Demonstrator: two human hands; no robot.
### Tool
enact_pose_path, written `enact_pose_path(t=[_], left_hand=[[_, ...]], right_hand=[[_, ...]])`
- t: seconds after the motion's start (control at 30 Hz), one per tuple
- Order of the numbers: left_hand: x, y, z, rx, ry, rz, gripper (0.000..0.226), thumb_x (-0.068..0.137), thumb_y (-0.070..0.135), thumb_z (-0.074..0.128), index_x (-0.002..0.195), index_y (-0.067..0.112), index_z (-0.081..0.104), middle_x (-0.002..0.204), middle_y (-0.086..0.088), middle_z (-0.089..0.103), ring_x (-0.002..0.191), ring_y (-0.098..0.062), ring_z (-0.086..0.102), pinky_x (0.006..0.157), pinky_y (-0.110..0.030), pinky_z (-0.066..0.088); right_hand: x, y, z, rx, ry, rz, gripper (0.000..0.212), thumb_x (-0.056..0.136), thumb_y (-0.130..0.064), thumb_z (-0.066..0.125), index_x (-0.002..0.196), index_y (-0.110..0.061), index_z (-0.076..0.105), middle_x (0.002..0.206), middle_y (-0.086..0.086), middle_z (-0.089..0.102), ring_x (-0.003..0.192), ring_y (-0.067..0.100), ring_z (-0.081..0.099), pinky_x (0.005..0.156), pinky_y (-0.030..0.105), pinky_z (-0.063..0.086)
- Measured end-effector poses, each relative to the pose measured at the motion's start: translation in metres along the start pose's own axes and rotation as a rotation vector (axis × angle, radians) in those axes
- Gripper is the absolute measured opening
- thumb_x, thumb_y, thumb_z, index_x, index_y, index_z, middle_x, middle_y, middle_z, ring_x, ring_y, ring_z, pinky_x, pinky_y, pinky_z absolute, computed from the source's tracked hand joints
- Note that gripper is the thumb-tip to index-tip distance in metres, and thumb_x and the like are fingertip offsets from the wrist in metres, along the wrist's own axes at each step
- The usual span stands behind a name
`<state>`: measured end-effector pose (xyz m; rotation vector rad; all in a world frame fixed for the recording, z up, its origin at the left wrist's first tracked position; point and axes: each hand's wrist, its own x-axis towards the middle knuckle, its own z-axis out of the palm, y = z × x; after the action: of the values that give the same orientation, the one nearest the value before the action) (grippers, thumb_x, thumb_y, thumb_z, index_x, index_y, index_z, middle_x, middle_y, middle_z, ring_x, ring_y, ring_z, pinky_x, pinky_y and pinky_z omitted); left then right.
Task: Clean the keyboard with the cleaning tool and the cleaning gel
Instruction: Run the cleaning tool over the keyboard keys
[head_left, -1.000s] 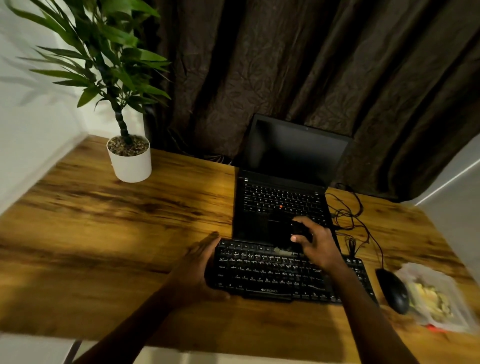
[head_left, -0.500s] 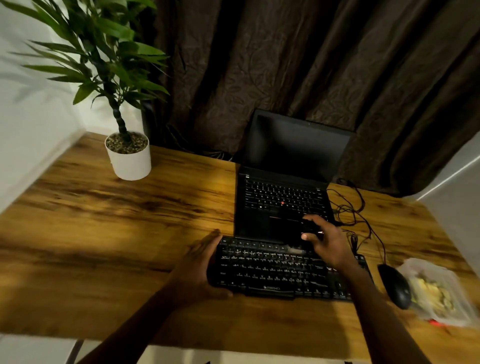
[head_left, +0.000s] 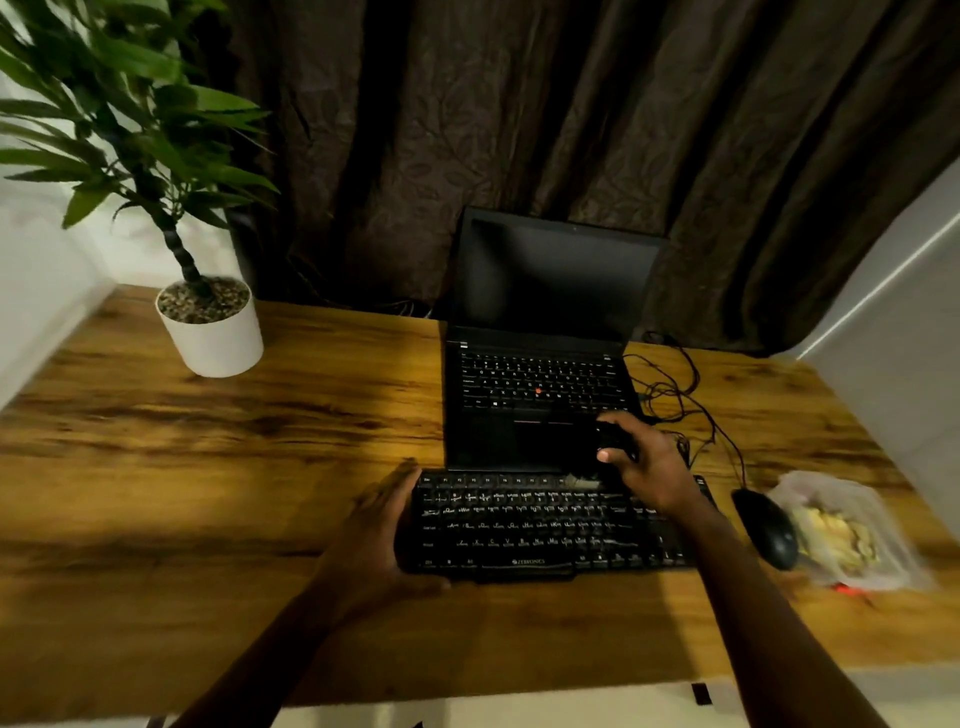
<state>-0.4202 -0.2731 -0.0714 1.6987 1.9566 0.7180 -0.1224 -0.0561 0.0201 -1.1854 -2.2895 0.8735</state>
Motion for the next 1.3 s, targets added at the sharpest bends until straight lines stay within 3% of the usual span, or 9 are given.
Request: enact_pose_path(t=[0.13,0.37,0.53,0.7,0.8,1.0,1.13,1.23,1.3], left_hand=[[0.001,0.001,0.0,0.014,0.001,-0.018,0.143,0.043,0.096,0.063,0.157,0.032,0.005,0.163,0.014,0.007,0.147,-0.012,0.019,0.116,-0.036,0.014],[0.002,0.0,0.0,-0.002,0.002,-0.008,0.141,0.043,0.093,0.068,0.156,0.032,0.01,0.163,0.013,0.011,0.146,-0.016,0.023,0.117,-0.05,0.027],[0.0,0.003,-0.002,-0.015,0.013,-0.001,0.139,0.044,0.092,0.07,0.156,0.032,0.014,0.163,0.012,0.014,0.146,-0.014,0.024,0.116,-0.048,0.029],[0.001,0.004,-0.002,-0.022,0.001,0.01,0.14,0.044,0.091,0.07,0.156,0.031,0.013,0.163,0.012,0.014,0.146,-0.015,0.025,0.116,-0.051,0.028],[0.0,0.007,-0.004,-0.018,0.004,0.003,0.141,0.043,0.092,0.069,0.156,0.031,0.012,0.162,0.012,0.013,0.145,-0.015,0.025,0.115,-0.052,0.029],[-0.002,0.009,-0.006,-0.03,0.001,-0.008,0.14,0.043,0.091,0.071,0.156,0.035,0.01,0.161,0.016,0.012,0.142,-0.012,0.027,0.113,-0.05,0.031],[-0.003,0.01,-0.007,-0.041,0.001,0.001,0.14,0.043,0.089,0.072,0.155,0.036,0.009,0.159,0.017,0.01,0.136,-0.007,0.024,0.113,-0.048,0.03],[-0.003,0.011,-0.007,-0.051,-0.002,0.001,0.14,0.043,0.089,0.073,0.156,0.035,0.009,0.16,0.016,0.011,0.136,-0.005,0.021,0.114,-0.045,0.028],[-0.003,0.011,-0.008,-0.058,-0.003,-0.005,0.141,0.042,0.088,0.074,0.156,0.034,0.01,0.16,0.017,0.012,0.137,-0.006,0.022,0.114,-0.044,0.029]], right_hand=[[-0.001,-0.003,0.006,0.01,0.029,0.012,0.039,0.089,-0.008,0.068,0.119,-0.029,0.056,0.105,0.0,0.064,0.091,0.013,0.064,0.065,0.01,0.053],[-0.002,-0.006,0.009,0.139,0.022,0.023,0.037,0.09,-0.003,0.064,0.119,-0.026,0.056,0.109,0.001,0.061,0.098,0.009,0.062,0.07,0.017,0.054],[-0.013,0.019,-0.017,0.034,0.048,0.054,0.039,0.089,-0.005,0.065,0.122,-0.023,0.056,0.107,0.006,0.064,0.096,0.023,0.065,0.07,0.044,0.062],[-0.009,0.009,-0.002,0.055,0.064,0.05,0.042,0.09,-0.007,0.065,0.118,-0.037,0.054,0.11,0.004,0.062,0.097,0.019,0.065,0.064,0.025,0.058],[-0.007,0.001,0.009,0.111,0.031,0.041,0.038,0.091,-0.005,0.062,0.12,-0.029,0.055,0.113,0.005,0.059,0.1,0.018,0.062,0.071,0.034,0.062],[-0.014,0.018,-0.018,0.044,0.072,0.115,0.047,0.089,-0.003,0.064,0.116,-0.04,0.055,0.108,0.006,0.063,0.098,0.026,0.064,0.072,0.044,0.062],[-0.021,0.018,-0.021,0.04,0.122,0.106,0.041,0.089,-0.002,0.065,0.122,-0.025,0.055,0.108,0.006,0.065,0.099,0.021,0.066,0.075,0.03,0.06],[-0.018,0.008,-0.003,0.084,0.09,0.104,0.039,0.09,-0.005,0.063,0.121,-0.028,0.056,0.108,0.004,0.064,0.096,0.018,0.065,0.068,0.028,0.06],[-0.014,-0.001,0.011,0.129,0.071,0.088,0.039,0.09,-0.006,0.063,0.121,-0.028,0.055,0.112,0.005,0.062,0.101,0.018,0.064,0.073,0.033,0.061]])
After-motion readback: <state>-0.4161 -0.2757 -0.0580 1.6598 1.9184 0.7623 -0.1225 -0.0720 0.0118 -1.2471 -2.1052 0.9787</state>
